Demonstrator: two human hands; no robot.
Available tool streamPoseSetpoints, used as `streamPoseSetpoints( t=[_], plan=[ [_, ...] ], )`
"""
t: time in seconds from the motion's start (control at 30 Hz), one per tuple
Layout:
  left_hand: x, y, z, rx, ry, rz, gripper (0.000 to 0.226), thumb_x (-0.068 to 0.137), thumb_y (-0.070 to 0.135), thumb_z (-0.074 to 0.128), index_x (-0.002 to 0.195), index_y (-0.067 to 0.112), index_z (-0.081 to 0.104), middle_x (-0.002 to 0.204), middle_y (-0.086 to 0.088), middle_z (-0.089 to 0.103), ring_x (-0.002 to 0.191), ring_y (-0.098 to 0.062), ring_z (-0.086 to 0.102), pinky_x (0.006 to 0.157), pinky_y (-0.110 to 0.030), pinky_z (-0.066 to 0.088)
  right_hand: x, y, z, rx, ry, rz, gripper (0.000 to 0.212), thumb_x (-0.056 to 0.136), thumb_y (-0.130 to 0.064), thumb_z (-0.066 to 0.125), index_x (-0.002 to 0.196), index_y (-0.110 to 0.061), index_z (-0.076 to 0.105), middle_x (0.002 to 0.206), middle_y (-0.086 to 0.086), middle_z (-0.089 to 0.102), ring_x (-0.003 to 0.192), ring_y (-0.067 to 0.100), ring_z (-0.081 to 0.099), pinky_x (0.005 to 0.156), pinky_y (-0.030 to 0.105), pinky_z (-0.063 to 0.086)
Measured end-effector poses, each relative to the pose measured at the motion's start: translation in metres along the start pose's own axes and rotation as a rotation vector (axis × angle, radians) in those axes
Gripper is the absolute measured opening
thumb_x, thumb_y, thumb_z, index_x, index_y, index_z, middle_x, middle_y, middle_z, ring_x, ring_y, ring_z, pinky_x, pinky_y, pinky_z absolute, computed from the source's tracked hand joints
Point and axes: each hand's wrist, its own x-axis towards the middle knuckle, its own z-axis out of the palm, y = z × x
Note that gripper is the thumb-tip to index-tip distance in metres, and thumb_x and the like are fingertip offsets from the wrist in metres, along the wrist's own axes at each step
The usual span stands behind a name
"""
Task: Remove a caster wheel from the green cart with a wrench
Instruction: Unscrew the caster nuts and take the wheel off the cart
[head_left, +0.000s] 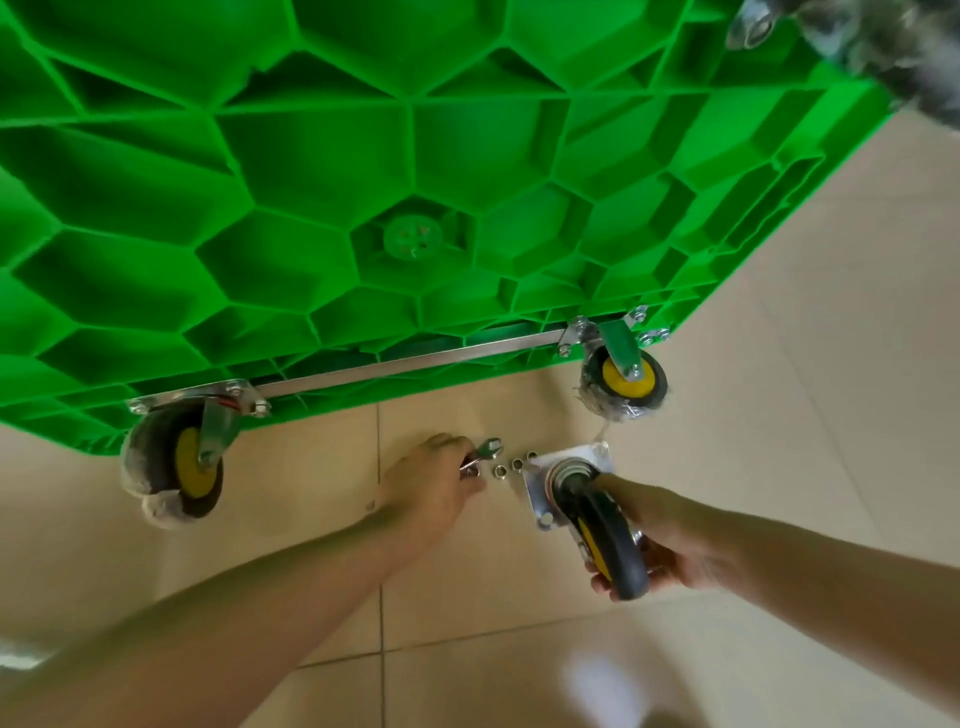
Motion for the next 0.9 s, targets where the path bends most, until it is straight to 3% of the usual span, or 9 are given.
streamPoseSetpoints(
  t=[0.13,0.27,0.33,0.4,0.6,0.73,0.8,0.83,0.9],
  plan=[
    [0.007,0.005,0.0,0.053,-0.007,0.004,0.018,0.093,0.042,0.067,0.105,0.029,0.063,0.104,0.008,0.059,0.09,-0.014,0.055,0.068,-0.029,0.041,0.016,0.002,-0.006,0.035,-0.068,0.162,0.069,0.086,-0.052,0.07,0.119,0.008,0.061,0.092,0.026,0.069,0.076,0.036,0.068,0.067,0.039,0.059],
    [0.006,0.007,0.0,0.052,-0.026,-0.01,0.018,0.092,0.042,0.067,0.104,0.028,0.062,0.104,0.007,0.06,0.092,-0.015,0.056,0.068,-0.03,0.04,0.029,-0.005,-0.003,0.089,-0.14,0.262,0.064,0.087,-0.045,0.072,0.11,0.012,0.058,0.088,0.027,0.063,0.062,0.033,0.065,0.052,0.037,0.058],
    [0.005,0.006,-0.003,0.049,-0.029,-0.01,0.017,0.093,0.042,0.067,0.103,0.029,0.062,0.103,0.008,0.06,0.092,-0.014,0.056,0.068,-0.03,0.041,0.033,-0.009,0.0,0.087,-0.158,0.271,0.069,0.079,-0.046,0.077,0.11,0.012,0.057,0.091,0.028,0.063,0.064,0.034,0.065,0.052,0.037,0.058],
    [0.002,0.005,-0.006,0.029,-0.019,-0.02,0.016,0.093,0.04,0.067,0.103,0.029,0.062,0.103,0.008,0.061,0.091,-0.014,0.056,0.069,-0.03,0.043,0.037,-0.013,0.001,0.061,-0.178,0.264,0.078,0.067,-0.046,0.081,0.113,0.013,0.058,0.094,0.029,0.065,0.07,0.035,0.067,0.055,0.039,0.059],
    [-0.011,0.003,-0.02,-0.074,0.003,-0.076,0.014,0.094,0.037,0.066,0.103,0.026,0.066,0.103,0.006,0.064,0.09,-0.015,0.059,0.075,-0.03,0.049,0.038,-0.021,0.002,-0.081,-0.144,0.204,0.066,0.084,-0.044,0.075,0.119,0.009,0.058,0.101,0.027,0.067,0.084,0.041,0.071,0.086,0.05,0.06],
    [-0.021,0.007,-0.038,-0.162,0.028,-0.11,0.01,0.097,0.036,0.063,0.094,0.026,0.061,0.097,0.001,0.065,0.085,-0.019,0.06,0.072,-0.03,0.048,0.015,-0.043,0.01,-0.569,0.11,0.02,0.048,0.1,-0.046,0.051,0.108,0.0,0.063,0.096,0.018,0.071,0.086,0.029,0.072,0.083,0.04,0.06],
    [-0.031,0.01,-0.051,-0.207,0.054,-0.113,0.009,0.098,0.033,0.062,0.095,0.024,0.061,0.095,0.0,0.065,0.083,-0.019,0.061,0.073,-0.031,0.05,-0.001,-0.053,0.012,-0.91,0.32,-0.211,0.045,0.105,-0.044,0.039,0.093,-0.005,0.059,0.083,0.01,0.064,0.078,0.025,0.068,0.066,0.031,0.053],
    [-0.036,0.013,-0.06,-0.225,0.068,-0.115,0.01,0.098,0.031,0.062,0.099,0.021,0.063,0.094,-0.001,0.065,0.082,-0.019,0.061,0.073,-0.031,0.05,-0.011,-0.059,0.015,-1.024,0.408,-0.33,0.042,0.107,-0.039,0.035,0.095,-0.004,0.056,0.088,0.009,0.062,0.084,0.027,0.067,0.061,0.029,0.046],
    [-0.045,0.022,-0.077,-0.264,0.093,-0.103,0.01,0.099,0.026,0.061,0.102,0.018,0.064,0.091,0.0,0.064,0.079,-0.017,0.059,0.07,-0.03,0.048,-0.032,-0.07,0.026,-1.144,0.427,-0.524,0.034,0.107,-0.031,0.035,0.109,-0.004,0.055,0.107,0.015,0.062,0.099,0.032,0.064,0.065,0.03,0.045]
  ],
)
